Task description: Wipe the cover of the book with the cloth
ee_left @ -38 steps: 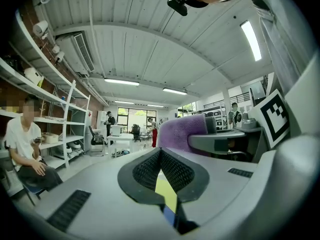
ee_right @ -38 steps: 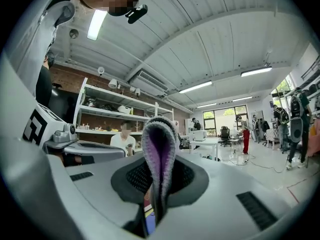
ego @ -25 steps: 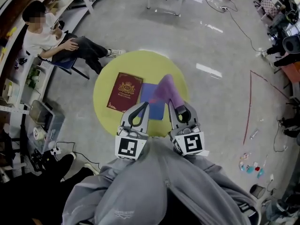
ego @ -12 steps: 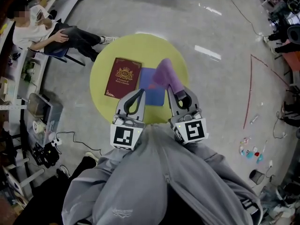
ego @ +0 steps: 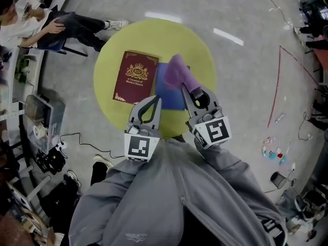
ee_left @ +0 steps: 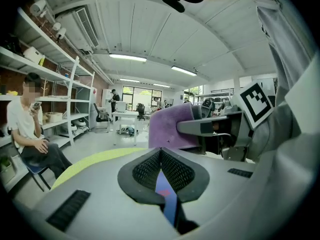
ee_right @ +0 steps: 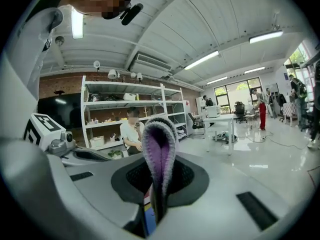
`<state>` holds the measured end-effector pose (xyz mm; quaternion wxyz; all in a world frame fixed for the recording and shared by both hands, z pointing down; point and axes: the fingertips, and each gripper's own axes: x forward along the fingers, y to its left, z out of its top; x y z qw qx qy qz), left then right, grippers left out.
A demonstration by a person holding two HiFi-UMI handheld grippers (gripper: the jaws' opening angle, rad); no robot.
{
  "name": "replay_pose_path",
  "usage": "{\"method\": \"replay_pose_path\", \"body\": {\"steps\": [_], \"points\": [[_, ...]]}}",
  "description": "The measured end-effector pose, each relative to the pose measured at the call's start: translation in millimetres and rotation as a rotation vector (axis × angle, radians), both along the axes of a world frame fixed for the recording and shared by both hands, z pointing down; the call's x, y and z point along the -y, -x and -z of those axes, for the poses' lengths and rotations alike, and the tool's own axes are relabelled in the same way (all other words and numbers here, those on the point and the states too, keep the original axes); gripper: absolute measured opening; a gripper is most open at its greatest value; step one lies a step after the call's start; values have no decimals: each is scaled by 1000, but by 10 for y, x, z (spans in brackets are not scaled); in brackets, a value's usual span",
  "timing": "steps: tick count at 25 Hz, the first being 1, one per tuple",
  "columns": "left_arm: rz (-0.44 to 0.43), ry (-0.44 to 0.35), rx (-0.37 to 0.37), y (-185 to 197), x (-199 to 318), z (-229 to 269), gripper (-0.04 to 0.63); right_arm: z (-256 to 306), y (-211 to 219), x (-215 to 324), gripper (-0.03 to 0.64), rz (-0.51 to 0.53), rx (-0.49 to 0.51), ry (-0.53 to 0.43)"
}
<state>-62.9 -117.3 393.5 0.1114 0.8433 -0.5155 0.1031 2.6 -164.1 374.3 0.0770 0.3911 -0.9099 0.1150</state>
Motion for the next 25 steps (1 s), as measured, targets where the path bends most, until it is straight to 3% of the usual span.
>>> {"method": "replay_pose_path", "body": {"steps": [6, 14, 22, 25], "points": [[0, 119, 35, 79, 116, -805, 17, -542, 179, 248, 60, 61, 12, 84], [16, 203, 30, 62, 209, -1375, 17, -1172, 353, 349, 60, 154, 19, 207], [-13, 283, 83, -17, 92, -1728, 17, -1732, 530, 487, 58, 237, 151, 460], [-29, 338, 69, -87, 24, -1819, 17, -1896, 562, 582, 58, 256, 135, 531]]}}
